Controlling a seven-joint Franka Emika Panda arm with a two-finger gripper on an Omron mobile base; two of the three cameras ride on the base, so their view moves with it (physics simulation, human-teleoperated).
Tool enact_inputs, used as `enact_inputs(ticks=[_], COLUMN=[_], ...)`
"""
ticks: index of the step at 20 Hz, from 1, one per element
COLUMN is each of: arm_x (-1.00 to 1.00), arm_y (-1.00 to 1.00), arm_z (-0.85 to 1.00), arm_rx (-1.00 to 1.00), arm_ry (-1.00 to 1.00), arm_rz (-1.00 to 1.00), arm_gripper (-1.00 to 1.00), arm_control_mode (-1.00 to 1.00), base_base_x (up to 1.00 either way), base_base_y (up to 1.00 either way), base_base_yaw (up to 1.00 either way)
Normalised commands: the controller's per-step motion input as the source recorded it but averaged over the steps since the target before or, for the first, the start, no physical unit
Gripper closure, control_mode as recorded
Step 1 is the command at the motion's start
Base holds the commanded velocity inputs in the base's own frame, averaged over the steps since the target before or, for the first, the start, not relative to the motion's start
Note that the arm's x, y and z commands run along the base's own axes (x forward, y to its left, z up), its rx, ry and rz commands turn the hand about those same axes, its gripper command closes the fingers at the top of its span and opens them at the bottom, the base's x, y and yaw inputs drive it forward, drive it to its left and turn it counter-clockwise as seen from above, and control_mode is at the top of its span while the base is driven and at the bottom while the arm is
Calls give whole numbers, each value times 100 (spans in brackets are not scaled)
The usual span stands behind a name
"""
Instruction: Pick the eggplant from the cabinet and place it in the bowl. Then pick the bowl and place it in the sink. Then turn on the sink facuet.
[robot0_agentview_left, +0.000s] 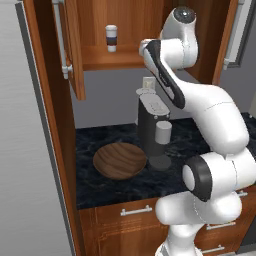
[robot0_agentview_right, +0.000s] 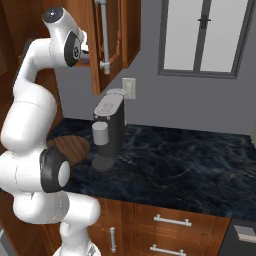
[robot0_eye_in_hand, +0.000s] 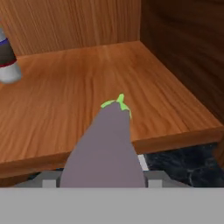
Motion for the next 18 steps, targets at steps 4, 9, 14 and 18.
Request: enact_inputs(ticks=[4,9,14,18], arm_x=[-100,-100,-100,-100], arm_y=[24,23,36,56], arm_z=[-32,-29,-40,-53], arm_rx=[0,0,0,-1], arm_ry=[0,7,13,20], arm_rz=[21,24,25,20], arm_gripper=[100,100,100,100], arm_control_mode=[-100,-100,-100,-100], base_base_x=[0,0,0,0], base_base_y=[0,0,0,0], base_base_yaw=[0,0,0,0])
